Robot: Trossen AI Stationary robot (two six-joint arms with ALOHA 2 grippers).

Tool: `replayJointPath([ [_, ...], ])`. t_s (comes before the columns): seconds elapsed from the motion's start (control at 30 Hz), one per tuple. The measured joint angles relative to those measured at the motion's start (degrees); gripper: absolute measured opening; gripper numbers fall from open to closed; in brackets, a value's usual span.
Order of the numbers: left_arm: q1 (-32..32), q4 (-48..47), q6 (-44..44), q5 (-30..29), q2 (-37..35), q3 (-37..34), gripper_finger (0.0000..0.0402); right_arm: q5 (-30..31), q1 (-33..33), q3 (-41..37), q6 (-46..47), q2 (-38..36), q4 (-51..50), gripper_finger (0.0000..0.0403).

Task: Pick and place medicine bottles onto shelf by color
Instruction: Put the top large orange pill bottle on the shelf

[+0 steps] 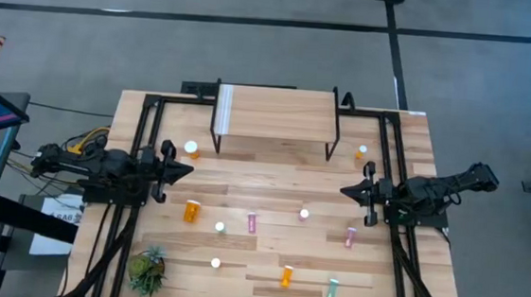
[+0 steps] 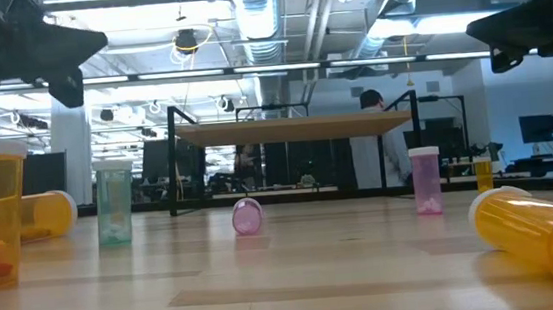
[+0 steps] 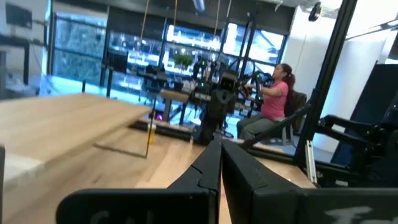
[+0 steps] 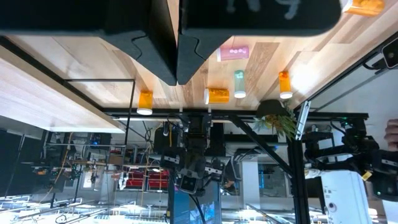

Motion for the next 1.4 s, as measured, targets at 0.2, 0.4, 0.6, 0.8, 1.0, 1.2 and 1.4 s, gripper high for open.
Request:
replayJointPath([
  [0.2,0.0,1.5,-3.1,-2.8,0.0,0.3,0.0000,0.0,0.0,0.0,0.0,0.0,0.0,0.0033],
  [0.4,0.3,-10.9,-9.4,-7.5,1.8,8.5,0.0000,0.0,0.0,0.0,0.0,0.0,0.0,0.0033],
  [0.6,0.3,-23.0,-12.5,-12.3,10.7,16.6,0.0000,0.0,0.0,0.0,0.0,0.0,0.0,0.0033],
  [0.8,0.7,-33.3,-12.9,-15.5,21.0,27.4,0.0000,0.0,0.0,0.0,0.0,0.0,0.0,0.0033],
  [1.0,4.6,-47.1,-12.1,-16.6,31.8,41.9,0.0000,0.0,0.0,0.0,0.0,0.0,0.0,0.0033],
  [1.2,11.6,-58.9,-8.4,-17.5,40.5,52.1,0.0000,0.0,0.0,0.0,0.0,0.0,0.0,0.0033],
  [1.4,20.0,-64.3,-2.8,-6.9,45.9,53.3,0.0000,0.0,0.0,0.0,0.0,0.0,0.0,0.0033],
])
